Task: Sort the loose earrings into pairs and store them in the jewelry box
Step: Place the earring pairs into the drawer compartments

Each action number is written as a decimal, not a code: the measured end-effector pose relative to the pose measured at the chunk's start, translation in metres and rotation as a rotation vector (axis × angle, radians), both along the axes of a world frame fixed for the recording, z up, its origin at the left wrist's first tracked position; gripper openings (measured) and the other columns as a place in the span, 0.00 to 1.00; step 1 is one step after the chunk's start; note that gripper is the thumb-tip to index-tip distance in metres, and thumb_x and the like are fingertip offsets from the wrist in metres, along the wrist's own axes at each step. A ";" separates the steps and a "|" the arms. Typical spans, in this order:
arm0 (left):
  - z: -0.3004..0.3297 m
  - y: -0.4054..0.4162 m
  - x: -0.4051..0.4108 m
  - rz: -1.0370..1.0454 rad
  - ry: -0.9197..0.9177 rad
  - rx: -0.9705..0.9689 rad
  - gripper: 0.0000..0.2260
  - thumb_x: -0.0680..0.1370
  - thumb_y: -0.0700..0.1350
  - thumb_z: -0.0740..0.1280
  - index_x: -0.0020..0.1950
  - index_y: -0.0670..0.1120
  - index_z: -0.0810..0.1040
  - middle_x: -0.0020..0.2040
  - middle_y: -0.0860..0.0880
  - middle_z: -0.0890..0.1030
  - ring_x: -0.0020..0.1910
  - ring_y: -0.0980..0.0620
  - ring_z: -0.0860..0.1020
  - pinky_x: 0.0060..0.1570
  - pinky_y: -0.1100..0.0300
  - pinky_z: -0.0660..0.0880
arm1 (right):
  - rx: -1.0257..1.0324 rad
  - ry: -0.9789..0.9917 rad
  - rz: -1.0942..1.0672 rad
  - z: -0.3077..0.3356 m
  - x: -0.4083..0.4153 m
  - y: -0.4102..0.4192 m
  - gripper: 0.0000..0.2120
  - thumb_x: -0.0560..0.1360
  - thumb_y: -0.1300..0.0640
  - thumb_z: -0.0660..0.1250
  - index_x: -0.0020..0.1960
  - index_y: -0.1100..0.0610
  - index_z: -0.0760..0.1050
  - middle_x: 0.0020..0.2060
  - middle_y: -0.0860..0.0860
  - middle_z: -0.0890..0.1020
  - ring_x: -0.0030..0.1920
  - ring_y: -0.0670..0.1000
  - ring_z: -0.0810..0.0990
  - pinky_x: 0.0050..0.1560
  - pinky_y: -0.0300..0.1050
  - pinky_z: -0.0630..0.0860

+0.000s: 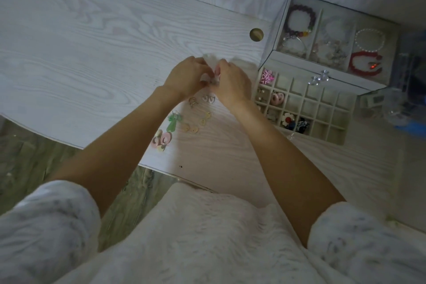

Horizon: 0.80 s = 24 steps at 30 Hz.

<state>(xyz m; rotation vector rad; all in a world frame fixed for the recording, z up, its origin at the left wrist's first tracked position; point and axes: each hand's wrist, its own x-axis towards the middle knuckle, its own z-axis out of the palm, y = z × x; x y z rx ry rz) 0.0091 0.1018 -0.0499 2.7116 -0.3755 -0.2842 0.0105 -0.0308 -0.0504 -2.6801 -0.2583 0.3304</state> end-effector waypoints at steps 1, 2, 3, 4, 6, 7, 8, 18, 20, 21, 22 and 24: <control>-0.002 -0.001 -0.002 0.031 -0.001 -0.002 0.08 0.73 0.40 0.69 0.50 0.45 0.83 0.54 0.45 0.80 0.51 0.43 0.75 0.50 0.54 0.70 | 0.005 0.012 -0.011 -0.002 0.001 0.000 0.12 0.72 0.55 0.70 0.52 0.57 0.71 0.47 0.53 0.79 0.46 0.55 0.78 0.38 0.45 0.68; -0.006 0.000 -0.003 0.057 -0.008 -0.010 0.06 0.73 0.41 0.69 0.49 0.45 0.83 0.53 0.45 0.80 0.50 0.44 0.76 0.50 0.54 0.71 | 0.007 0.023 -0.016 -0.003 0.002 0.000 0.12 0.72 0.56 0.70 0.52 0.57 0.71 0.46 0.53 0.79 0.45 0.55 0.78 0.37 0.45 0.68; -0.008 0.000 -0.004 0.079 -0.012 -0.025 0.06 0.73 0.41 0.69 0.48 0.44 0.83 0.52 0.44 0.80 0.49 0.44 0.77 0.49 0.53 0.72 | 0.005 0.032 -0.017 -0.005 0.002 -0.002 0.11 0.73 0.58 0.70 0.52 0.57 0.71 0.46 0.54 0.79 0.44 0.55 0.78 0.38 0.45 0.69; -0.010 0.000 -0.006 0.098 -0.017 -0.041 0.06 0.72 0.41 0.69 0.47 0.43 0.83 0.50 0.43 0.80 0.48 0.43 0.77 0.48 0.53 0.73 | 0.002 0.045 -0.019 -0.006 0.002 -0.004 0.10 0.73 0.59 0.69 0.52 0.58 0.72 0.46 0.54 0.79 0.45 0.55 0.78 0.39 0.46 0.71; -0.012 0.002 -0.007 0.117 -0.031 -0.053 0.05 0.72 0.39 0.69 0.47 0.42 0.82 0.49 0.41 0.79 0.46 0.42 0.78 0.45 0.52 0.73 | 0.009 0.058 -0.027 -0.007 0.002 -0.010 0.09 0.73 0.61 0.67 0.52 0.59 0.73 0.47 0.56 0.79 0.45 0.57 0.78 0.42 0.49 0.75; -0.012 0.002 -0.007 0.122 -0.034 -0.049 0.05 0.72 0.39 0.68 0.47 0.41 0.82 0.49 0.40 0.79 0.45 0.41 0.78 0.45 0.52 0.73 | 0.013 0.045 -0.027 -0.008 0.001 -0.013 0.08 0.74 0.62 0.66 0.52 0.60 0.73 0.47 0.57 0.79 0.45 0.58 0.78 0.43 0.50 0.76; -0.013 0.002 -0.006 0.124 -0.040 -0.051 0.05 0.73 0.38 0.68 0.47 0.40 0.82 0.49 0.40 0.79 0.45 0.41 0.78 0.45 0.51 0.74 | 0.017 0.025 -0.023 -0.010 0.000 -0.017 0.07 0.74 0.64 0.65 0.52 0.61 0.74 0.47 0.58 0.78 0.45 0.58 0.78 0.44 0.51 0.76; -0.012 -0.020 -0.011 0.103 -0.088 -0.061 0.04 0.71 0.36 0.67 0.44 0.37 0.78 0.46 0.39 0.78 0.38 0.39 0.77 0.36 0.54 0.69 | 0.356 -0.107 -0.151 0.014 -0.030 -0.050 0.10 0.72 0.67 0.67 0.51 0.59 0.80 0.45 0.55 0.81 0.44 0.50 0.80 0.45 0.41 0.77; -0.010 -0.024 -0.017 0.151 -0.100 -0.171 0.05 0.71 0.38 0.70 0.45 0.39 0.77 0.46 0.42 0.78 0.39 0.44 0.79 0.37 0.56 0.73 | 0.473 -0.126 -0.305 0.019 -0.036 -0.074 0.10 0.72 0.67 0.67 0.52 0.57 0.79 0.45 0.52 0.82 0.45 0.48 0.80 0.46 0.38 0.78; -0.007 -0.027 -0.022 0.186 -0.109 -0.251 0.05 0.71 0.38 0.70 0.44 0.40 0.77 0.46 0.44 0.78 0.39 0.48 0.79 0.38 0.58 0.75 | 0.508 -0.145 -0.387 0.020 -0.037 -0.085 0.10 0.73 0.67 0.67 0.52 0.57 0.78 0.46 0.52 0.82 0.45 0.47 0.80 0.46 0.34 0.77; -0.003 -0.032 -0.026 0.223 -0.114 -0.342 0.04 0.72 0.39 0.70 0.44 0.41 0.77 0.45 0.45 0.79 0.38 0.51 0.79 0.38 0.62 0.76 | 0.517 -0.197 -0.449 0.020 -0.037 -0.096 0.08 0.73 0.66 0.68 0.51 0.58 0.78 0.45 0.52 0.82 0.45 0.47 0.80 0.46 0.32 0.76; 0.008 -0.049 -0.034 0.277 -0.099 -0.504 0.03 0.72 0.37 0.70 0.44 0.41 0.77 0.46 0.46 0.79 0.38 0.54 0.80 0.38 0.69 0.76 | 0.471 -0.334 -0.498 0.017 -0.036 -0.113 0.05 0.72 0.67 0.68 0.47 0.61 0.77 0.43 0.54 0.81 0.43 0.50 0.80 0.43 0.28 0.74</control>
